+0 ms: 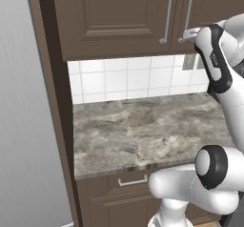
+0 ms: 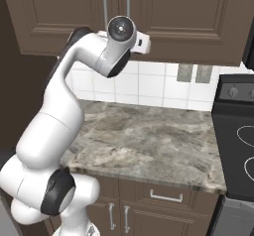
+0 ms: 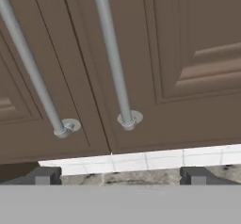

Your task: Open the cabinet and move the ladle to the pot. Then close the cabinet.

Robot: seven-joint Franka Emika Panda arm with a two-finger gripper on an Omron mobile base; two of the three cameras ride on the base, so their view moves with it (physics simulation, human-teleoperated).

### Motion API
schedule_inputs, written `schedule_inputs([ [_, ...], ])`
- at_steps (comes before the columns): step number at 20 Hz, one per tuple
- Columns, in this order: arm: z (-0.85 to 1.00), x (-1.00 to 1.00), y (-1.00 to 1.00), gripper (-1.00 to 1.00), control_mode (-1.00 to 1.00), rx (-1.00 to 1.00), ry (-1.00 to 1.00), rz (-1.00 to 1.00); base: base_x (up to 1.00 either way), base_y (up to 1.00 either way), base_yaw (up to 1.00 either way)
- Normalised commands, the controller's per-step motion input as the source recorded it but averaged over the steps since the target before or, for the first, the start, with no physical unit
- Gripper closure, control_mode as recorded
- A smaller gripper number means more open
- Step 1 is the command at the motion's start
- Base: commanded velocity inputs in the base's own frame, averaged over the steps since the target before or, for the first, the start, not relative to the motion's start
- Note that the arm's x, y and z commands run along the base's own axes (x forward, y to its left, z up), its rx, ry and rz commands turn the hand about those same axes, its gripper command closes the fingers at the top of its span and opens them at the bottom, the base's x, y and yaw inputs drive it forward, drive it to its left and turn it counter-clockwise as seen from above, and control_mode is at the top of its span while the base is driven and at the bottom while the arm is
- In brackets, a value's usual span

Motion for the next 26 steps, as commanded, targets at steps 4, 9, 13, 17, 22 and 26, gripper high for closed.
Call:
schedule_inputs([
  [4,0.09,0.38,-0.01,-1.00,-1.00,0.00,-0.03,0.00,0.00,0.00,0.00],
  [9,0.10,0.41,0.00,-1.00,-1.00,0.00,0.00,0.00,0.00,0.00,0.00],
  [13,0.05,0.43,-0.01,-1.00,-1.00,0.00,0.00,0.00,0.00,0.00,0.00],
  [17,0.00,0.42,-0.07,-1.00,-1.00,0.00,0.00,0.00,0.00,0.00,0.00],
  [22,0.00,0.38,-0.15,-1.00,-1.00,0.00,-0.01,0.00,0.00,0.00,0.00],
  [26,0.00,0.31,-0.24,-1.00,-1.00,0.00,-0.04,0.00,0.00,0.00,0.00],
])
